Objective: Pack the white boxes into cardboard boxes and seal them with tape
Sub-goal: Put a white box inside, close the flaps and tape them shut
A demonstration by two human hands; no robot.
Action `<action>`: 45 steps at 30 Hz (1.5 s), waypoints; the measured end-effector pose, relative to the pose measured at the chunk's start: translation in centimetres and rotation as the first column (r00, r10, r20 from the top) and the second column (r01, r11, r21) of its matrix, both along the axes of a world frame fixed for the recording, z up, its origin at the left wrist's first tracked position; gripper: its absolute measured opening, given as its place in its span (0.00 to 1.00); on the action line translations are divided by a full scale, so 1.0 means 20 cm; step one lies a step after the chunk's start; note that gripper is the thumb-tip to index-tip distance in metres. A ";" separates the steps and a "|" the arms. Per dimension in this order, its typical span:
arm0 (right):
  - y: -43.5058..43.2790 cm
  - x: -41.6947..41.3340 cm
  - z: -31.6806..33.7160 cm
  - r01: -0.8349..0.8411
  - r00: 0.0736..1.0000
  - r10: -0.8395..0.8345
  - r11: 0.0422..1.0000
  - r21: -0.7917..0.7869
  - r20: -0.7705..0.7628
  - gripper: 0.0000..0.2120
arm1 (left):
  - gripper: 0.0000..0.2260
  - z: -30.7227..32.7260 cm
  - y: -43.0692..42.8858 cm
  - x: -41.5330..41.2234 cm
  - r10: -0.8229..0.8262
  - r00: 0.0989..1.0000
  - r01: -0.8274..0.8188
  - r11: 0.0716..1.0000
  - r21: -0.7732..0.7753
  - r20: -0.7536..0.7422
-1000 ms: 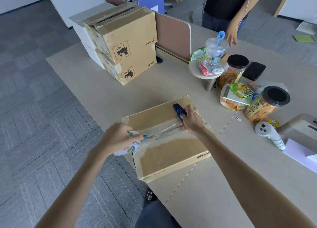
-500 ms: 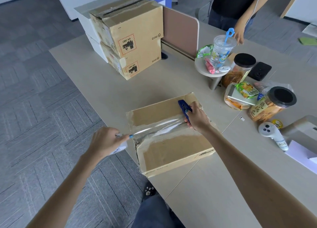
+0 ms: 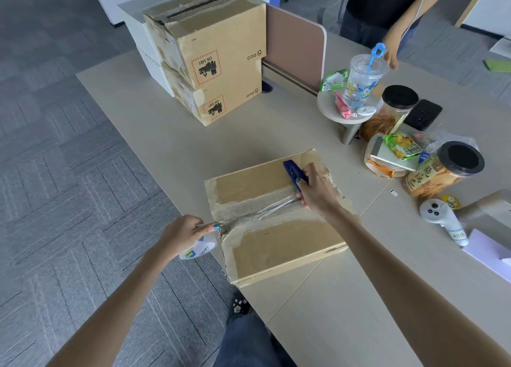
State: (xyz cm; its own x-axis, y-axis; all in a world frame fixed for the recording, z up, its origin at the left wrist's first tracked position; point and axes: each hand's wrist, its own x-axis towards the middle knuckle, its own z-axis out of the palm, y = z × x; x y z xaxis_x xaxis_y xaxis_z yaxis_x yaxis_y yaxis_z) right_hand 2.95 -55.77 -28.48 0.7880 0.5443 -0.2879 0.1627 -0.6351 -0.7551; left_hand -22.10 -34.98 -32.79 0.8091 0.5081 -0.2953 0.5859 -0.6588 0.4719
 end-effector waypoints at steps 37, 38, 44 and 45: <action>0.25 -0.38 -0.01 -0.166 0.976 0.170 0.985 -0.037 0.138 0.04 | 0.30 0.02 0.02 0.16 0.048 0.998 -0.041 0.986 0.159 -0.039; 0.25 -0.39 0.00 -0.152 0.976 0.157 0.987 -0.043 0.150 0.04 | 0.27 0.02 0.02 0.16 0.025 0.999 -0.021 0.985 0.172 -0.022; 0.22 -0.52 0.06 -0.055 0.996 0.057 0.998 0.018 -0.074 0.10 | 0.27 0.00 0.09 0.10 -0.233 0.954 0.180 0.948 0.262 0.187; 0.22 -0.54 0.07 -0.054 0.991 0.057 0.998 0.026 -0.118 0.13 | 0.25 0.00 0.10 0.09 -0.254 0.946 0.201 0.947 0.250 0.203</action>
State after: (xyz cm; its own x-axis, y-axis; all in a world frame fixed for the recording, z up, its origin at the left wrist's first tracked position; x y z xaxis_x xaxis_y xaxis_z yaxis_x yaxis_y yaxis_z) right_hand -7.83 -51.43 -27.16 0.7174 0.5934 -0.3650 0.1052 -0.6102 -0.7852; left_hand -20.25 -32.96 -32.85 0.9429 0.3330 0.0112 0.3008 -0.8652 0.4011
